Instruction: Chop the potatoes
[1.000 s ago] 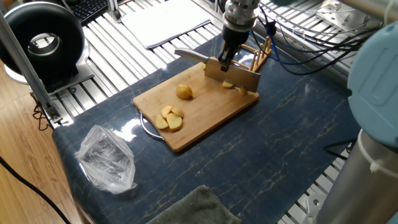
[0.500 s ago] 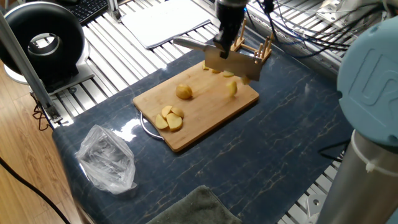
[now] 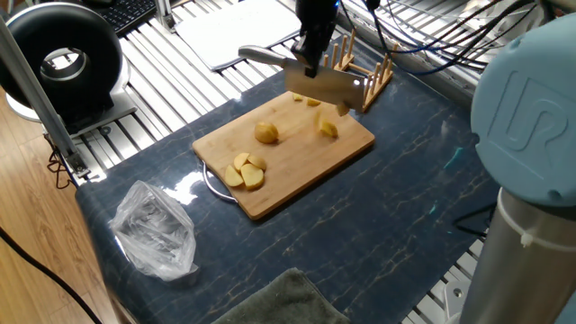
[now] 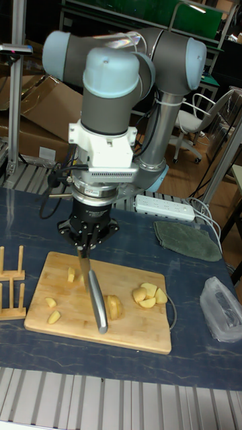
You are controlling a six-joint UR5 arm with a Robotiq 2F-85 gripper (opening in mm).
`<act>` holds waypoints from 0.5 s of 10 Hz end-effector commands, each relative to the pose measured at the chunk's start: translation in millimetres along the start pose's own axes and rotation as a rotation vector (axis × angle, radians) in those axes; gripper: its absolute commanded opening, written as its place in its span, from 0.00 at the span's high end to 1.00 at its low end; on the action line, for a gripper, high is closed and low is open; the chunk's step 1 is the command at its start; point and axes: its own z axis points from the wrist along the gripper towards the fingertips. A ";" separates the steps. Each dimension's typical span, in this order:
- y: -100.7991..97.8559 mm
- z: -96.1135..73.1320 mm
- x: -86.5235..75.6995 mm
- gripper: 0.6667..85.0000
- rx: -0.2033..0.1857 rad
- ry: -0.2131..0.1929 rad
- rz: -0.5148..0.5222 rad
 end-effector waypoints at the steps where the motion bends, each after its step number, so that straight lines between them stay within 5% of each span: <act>1: -14.7 15.1 -4.6 1.00 -0.002 -0.043 -0.042; 5: -22.7 37.7 -17.1 1.00 0.010 -0.078 -0.040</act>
